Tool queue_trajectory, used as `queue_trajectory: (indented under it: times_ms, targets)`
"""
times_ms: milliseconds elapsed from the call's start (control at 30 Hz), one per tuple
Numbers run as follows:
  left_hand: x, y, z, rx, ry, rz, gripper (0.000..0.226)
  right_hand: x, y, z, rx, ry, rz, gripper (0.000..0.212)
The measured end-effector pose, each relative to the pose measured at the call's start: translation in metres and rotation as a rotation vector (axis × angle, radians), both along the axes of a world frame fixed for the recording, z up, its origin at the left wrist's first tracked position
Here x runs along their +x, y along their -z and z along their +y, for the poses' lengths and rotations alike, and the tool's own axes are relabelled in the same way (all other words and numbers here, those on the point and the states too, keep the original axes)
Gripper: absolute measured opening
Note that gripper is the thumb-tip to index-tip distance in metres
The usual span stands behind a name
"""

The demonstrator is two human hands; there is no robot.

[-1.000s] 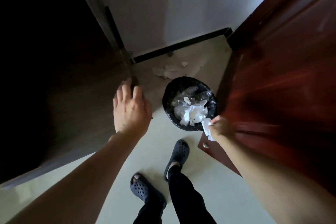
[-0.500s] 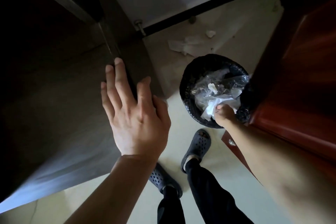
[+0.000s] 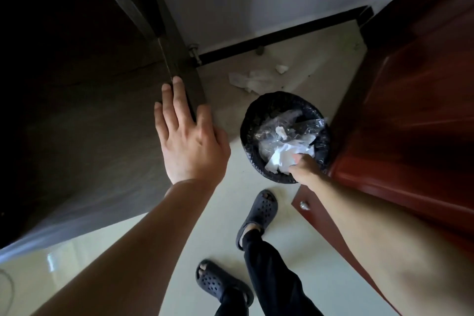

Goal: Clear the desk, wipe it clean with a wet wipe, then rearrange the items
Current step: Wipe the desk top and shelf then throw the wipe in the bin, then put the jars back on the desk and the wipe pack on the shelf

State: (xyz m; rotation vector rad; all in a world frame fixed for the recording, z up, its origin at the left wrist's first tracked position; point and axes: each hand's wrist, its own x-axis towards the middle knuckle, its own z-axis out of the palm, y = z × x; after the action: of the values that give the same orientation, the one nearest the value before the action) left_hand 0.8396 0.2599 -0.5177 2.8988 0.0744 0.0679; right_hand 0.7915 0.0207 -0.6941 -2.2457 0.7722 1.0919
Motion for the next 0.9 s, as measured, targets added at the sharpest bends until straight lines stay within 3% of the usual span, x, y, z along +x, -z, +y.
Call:
queue_trajectory:
  times_ms: [133,233,300,367,400,500,633,900]
  targets:
    - [-0.009,-0.019,0.005,-0.061,0.045,0.069,0.025,-0.014,-0.046,0.010,0.047,0.090,-0.105,0.022]
    - [-0.038,-0.053,0.019,-0.157,0.106,0.184,0.034,-0.032,-0.080,0.025,0.049,0.069,-0.159,0.038]
    - [-0.065,-0.077,0.038,-0.236,0.094,0.289,0.029,-0.044,-0.115,0.041,0.017,0.003,-0.177,0.008]
    - [-0.091,-0.100,0.062,-0.246,0.074,0.382,0.026,-0.057,-0.148,0.059,0.002,-0.043,-0.217,0.024]
    - [-0.103,-0.112,0.075,-0.239,0.068,0.409,0.027,-0.063,-0.165,0.070,0.009,-0.041,-0.234,0.020]
    - [-0.136,-0.154,0.111,-0.242,0.046,0.389,0.028,-0.080,-0.213,0.099,0.017,-0.103,-0.286,0.015]
    - [-0.165,-0.205,0.156,-0.280,-0.054,0.313,0.027,-0.088,-0.268,0.138,0.041,-0.199,-0.330,0.026]
    - [-0.169,-0.292,0.200,-0.327,-0.151,0.225,0.020,-0.053,-0.374,0.188,0.173,-0.228,-0.515,0.022]
